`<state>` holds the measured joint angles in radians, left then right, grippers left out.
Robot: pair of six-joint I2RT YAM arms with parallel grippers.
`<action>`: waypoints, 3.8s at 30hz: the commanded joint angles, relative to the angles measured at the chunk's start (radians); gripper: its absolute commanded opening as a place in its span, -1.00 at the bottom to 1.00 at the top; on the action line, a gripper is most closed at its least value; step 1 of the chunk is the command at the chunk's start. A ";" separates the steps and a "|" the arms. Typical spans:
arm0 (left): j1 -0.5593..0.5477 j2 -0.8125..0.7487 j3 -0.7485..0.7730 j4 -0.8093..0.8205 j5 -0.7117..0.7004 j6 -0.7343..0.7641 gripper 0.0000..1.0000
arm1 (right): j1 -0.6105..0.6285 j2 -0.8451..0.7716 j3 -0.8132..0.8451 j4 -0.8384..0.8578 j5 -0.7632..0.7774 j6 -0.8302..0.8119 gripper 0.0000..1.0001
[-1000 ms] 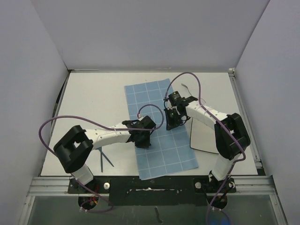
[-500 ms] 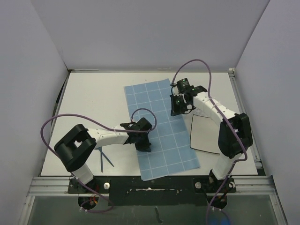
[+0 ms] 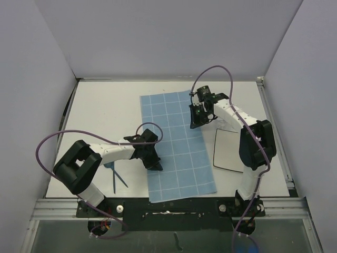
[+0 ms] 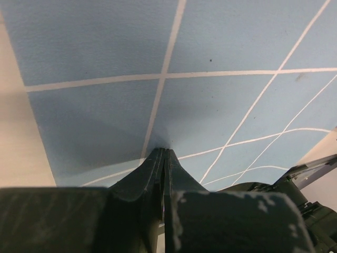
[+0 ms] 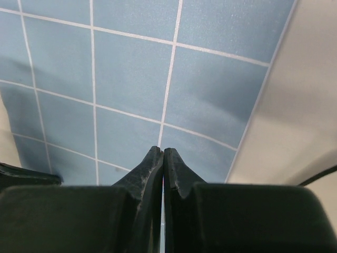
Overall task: Set the dinner table for one person
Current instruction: Flatten out the napkin at the center of the board.
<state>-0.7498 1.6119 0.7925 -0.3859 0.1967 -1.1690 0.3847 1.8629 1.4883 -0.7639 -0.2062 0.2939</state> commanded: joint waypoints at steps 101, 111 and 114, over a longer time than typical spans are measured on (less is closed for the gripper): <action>0.256 0.494 0.575 -0.285 0.003 0.384 -1.00 | -0.177 0.587 0.528 -0.007 -0.142 -0.035 -1.00; 0.257 0.286 0.544 -0.255 -0.196 0.477 -1.00 | -0.175 0.435 0.483 -0.014 -0.169 -0.047 -1.00; 0.253 0.184 0.547 -0.242 -0.242 0.526 -1.00 | -0.165 0.339 0.433 -0.013 -0.163 -0.058 -1.00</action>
<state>-0.5083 1.9614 1.3289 -0.7799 0.1528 -0.7330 0.2192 2.3707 1.9633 -0.7753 -0.4168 0.2710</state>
